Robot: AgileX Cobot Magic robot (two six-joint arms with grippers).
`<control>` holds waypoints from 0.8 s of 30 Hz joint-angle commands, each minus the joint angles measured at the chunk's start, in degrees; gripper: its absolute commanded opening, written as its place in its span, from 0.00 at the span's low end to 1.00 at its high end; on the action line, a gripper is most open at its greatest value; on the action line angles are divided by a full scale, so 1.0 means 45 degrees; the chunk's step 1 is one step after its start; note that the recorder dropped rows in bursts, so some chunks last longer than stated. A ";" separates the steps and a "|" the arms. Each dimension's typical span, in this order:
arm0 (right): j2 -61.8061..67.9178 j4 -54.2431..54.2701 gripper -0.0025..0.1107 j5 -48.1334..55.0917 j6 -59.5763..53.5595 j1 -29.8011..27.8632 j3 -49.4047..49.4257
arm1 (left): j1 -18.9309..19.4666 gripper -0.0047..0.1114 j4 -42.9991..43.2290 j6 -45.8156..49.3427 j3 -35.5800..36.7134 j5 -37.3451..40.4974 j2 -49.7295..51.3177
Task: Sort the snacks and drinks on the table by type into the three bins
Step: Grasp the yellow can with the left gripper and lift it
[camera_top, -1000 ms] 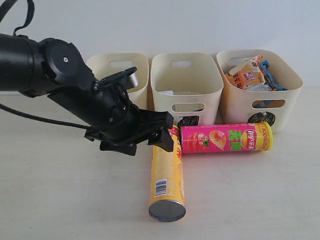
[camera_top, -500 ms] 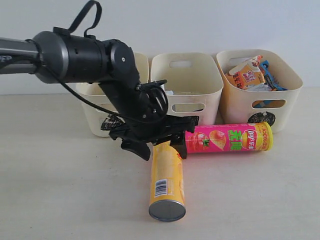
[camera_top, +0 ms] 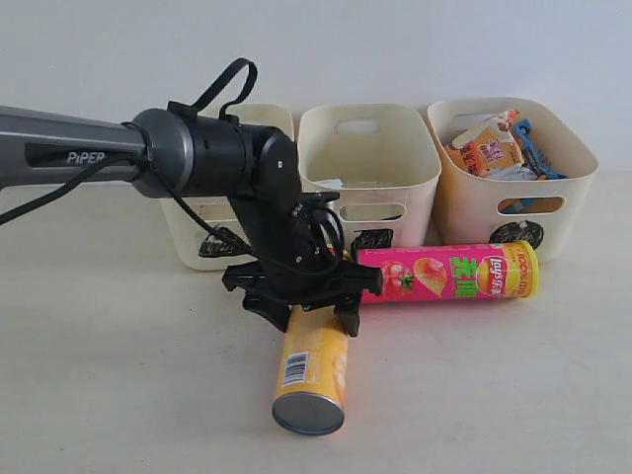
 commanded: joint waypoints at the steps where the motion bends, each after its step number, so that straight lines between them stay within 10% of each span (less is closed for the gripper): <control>1: -0.0085 0.0047 0.02 -0.0009 0.0074 0.0034 0.0059 | -0.0039 0.54 0.0100 -0.0012 -0.0220 0.0020 -0.0013; 8: -0.0085 0.0047 0.02 -0.0009 0.0074 0.0034 0.0059 | -0.0039 0.09 0.0100 0.1940 -0.0220 0.0846 -0.0063; 24: -0.0085 0.0047 0.02 0.0013 0.0074 0.0034 0.0059 | -0.0039 0.07 0.3007 0.2130 -0.0220 0.4410 -0.3282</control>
